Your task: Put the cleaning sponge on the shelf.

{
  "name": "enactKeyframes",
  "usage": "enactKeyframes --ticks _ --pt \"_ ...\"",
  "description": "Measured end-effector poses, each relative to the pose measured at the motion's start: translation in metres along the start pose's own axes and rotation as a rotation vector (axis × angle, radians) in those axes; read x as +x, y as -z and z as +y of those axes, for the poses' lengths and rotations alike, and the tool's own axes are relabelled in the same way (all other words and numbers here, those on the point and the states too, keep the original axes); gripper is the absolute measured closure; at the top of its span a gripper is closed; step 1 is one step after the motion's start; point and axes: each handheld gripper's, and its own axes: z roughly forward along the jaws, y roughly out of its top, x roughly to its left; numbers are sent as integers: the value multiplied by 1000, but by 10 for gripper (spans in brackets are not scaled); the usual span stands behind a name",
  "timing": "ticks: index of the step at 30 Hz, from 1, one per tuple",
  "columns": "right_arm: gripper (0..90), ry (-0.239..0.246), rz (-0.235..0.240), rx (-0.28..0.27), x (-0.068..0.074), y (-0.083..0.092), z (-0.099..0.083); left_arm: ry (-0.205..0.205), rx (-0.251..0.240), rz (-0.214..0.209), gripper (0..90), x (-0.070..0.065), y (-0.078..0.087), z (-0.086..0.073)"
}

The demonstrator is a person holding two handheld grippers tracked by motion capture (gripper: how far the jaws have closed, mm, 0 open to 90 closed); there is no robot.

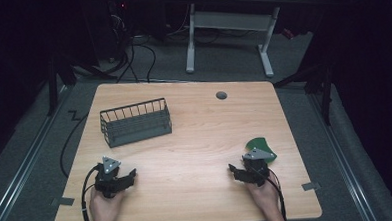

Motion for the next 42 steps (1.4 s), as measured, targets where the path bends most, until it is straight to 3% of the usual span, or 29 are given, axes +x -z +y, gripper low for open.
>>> enactKeyframes --ticks 20,25,37,42 --pt "364 6 15 -1 -3 0 1 6 1 7 293 -2 0 0" --pt "501 3 10 17 -8 2 3 4 0 7 297 -2 0 0" --pt "556 23 4 4 -8 2 3 46 -12 19 365 6 0 2" --pt "580 -7 32 -9 -13 4 6 67 -28 23 382 15 6 6"
